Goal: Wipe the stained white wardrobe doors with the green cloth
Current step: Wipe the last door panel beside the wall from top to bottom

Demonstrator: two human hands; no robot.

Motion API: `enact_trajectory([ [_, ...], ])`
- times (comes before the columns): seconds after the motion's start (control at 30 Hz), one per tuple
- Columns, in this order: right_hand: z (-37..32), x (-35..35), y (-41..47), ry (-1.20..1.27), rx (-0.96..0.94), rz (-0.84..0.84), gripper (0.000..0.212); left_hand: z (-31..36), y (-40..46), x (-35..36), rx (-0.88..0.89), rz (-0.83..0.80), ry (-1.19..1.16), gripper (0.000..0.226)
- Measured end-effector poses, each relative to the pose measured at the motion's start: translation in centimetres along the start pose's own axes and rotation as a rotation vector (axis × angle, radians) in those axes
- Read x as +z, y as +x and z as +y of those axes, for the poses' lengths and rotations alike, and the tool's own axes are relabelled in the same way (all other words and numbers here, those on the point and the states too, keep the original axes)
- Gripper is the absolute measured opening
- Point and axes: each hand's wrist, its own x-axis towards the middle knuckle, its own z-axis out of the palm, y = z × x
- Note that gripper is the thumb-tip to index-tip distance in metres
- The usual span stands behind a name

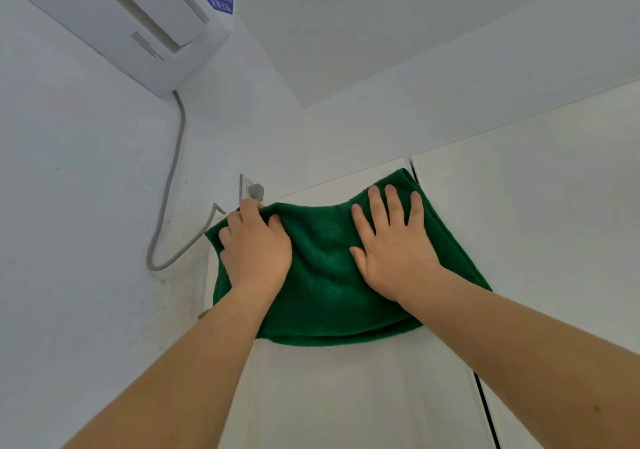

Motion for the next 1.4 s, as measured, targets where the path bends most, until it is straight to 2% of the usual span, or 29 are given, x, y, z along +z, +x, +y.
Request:
enact_trajectory([
  [0.17, 0.3, 0.1, -0.2, 0.001, 0.001, -0.026, 0.072, -2.0, -1.3, 3.8, 0.224, -0.150, -0.053, 0.055],
  [0.27, 0.4, 0.4, 0.1, -0.017, -0.018, -0.006, 0.083, -3.0, -1.9, 6.4, 0.270, -0.171, -0.111, 0.053],
  [0.33, 0.9, 0.1, 0.7, -0.007, -0.034, 0.004, 0.084, -2.6, -1.5, 7.2, 0.278, -0.113, -0.184, 0.051],
  [0.47, 1.6, -0.2, 3.1, -0.019, -0.032, 0.052, 0.071, -2.3, 1.5, 8.6, 0.376, 0.095, -0.288, 0.035],
  [0.53, 1.5, 0.1, 4.1, -0.013, -0.014, 0.072, 0.067, -2.5, 3.5, 9.3, 0.382, 0.171, -0.234, 0.030],
  [0.67, 1.1, 0.5, 5.1, 0.002, 0.026, 0.114, 0.067, -1.0, 5.3, 9.2, 0.274, 0.232, 0.012, 0.036],
  [0.73, 0.9, 0.6, 5.2, 0.005, 0.032, 0.125, 0.067, -0.9, 5.2, 9.1, 0.288, 0.237, -0.040, 0.033],
  [0.8, 0.8, 0.6, 5.3, 0.005, 0.045, 0.123, 0.067, -1.6, 4.4, 9.1, 0.330, 0.192, -0.172, 0.030],
  [0.83, 0.8, 0.6, 5.4, 0.000, 0.061, 0.116, 0.067, -2.2, 3.6, 9.0, 0.376, 0.143, -0.201, 0.036],
  [0.93, -0.2, 0.5, 5.7, -0.022, 0.150, 0.096, 0.065, -4.6, 2.0, 8.2, 0.562, -0.051, -0.054, 0.070],
  [1.0, -1.4, 0.6, 5.9, -0.015, 0.223, 0.099, 0.063, -6.0, 3.0, 7.8, 0.604, -0.125, 0.023, 0.068],
  [1.07, -2.5, 0.6, 6.2, 0.023, 0.274, 0.096, 0.064, -7.0, 4.4, 7.6, 0.520, -0.142, 0.038, 0.064],
  [1.2, -3.1, 0.8, 6.9, 0.041, 0.297, 0.104, 0.066, -7.5, 6.3, 7.5, 0.243, -0.174, 0.049, 0.068],
  [1.3, -3.2, 0.9, 7.2, 0.040, 0.271, 0.129, 0.067, -7.3, 7.0, 7.5, 0.038, -0.146, 0.041, 0.070],
  [1.4, -3.1, 1.0, 7.1, 0.008, 0.216, 0.148, 0.071, -7.0, 6.7, 7.6, -0.062, -0.144, 0.056, 0.072],
])
